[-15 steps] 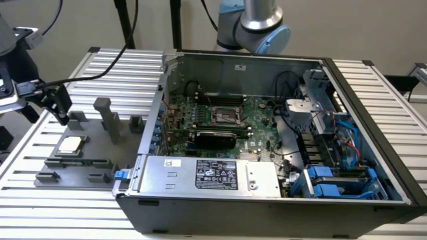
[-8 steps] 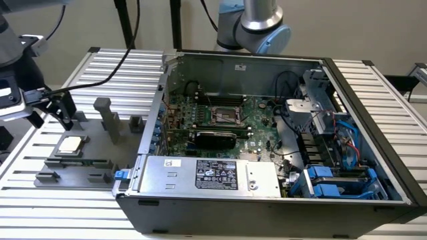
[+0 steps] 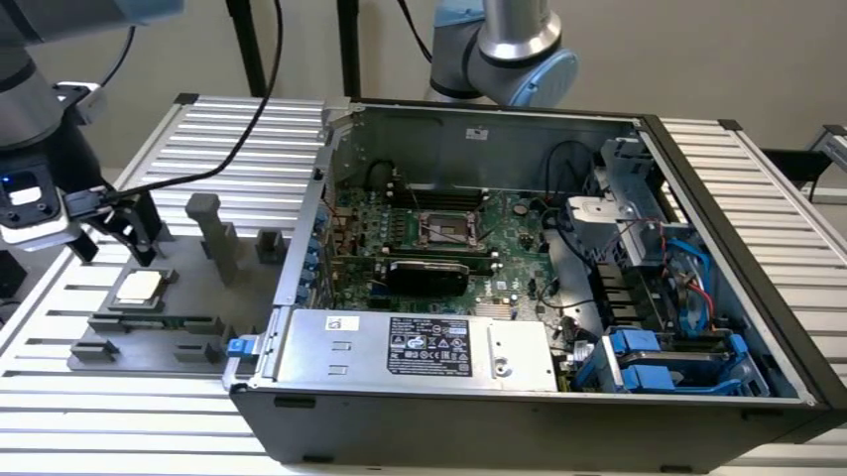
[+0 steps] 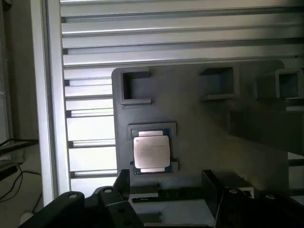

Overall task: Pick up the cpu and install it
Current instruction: 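Pick up the cpu and move it towards the insertion slot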

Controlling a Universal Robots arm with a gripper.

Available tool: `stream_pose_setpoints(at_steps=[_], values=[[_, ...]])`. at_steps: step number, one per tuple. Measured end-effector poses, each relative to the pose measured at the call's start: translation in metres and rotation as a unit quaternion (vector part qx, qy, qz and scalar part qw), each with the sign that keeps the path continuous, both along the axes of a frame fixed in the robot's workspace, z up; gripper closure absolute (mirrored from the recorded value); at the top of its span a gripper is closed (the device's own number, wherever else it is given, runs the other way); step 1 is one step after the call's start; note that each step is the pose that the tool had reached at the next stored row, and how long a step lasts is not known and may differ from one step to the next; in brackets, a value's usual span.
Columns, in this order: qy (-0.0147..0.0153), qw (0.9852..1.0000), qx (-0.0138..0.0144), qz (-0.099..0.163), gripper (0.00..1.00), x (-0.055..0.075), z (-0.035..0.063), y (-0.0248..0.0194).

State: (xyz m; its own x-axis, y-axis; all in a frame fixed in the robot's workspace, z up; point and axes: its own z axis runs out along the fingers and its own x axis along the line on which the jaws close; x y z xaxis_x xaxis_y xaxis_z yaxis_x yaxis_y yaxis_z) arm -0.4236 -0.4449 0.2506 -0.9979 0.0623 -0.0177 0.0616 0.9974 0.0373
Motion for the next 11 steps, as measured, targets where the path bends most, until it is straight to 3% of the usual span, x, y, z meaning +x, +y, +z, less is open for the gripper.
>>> stream_pose_setpoints(at_steps=[11], values=[[0.0, 1.0, 0.0, 0.001, 0.29, 0.0, -0.0199, 0.0005]])
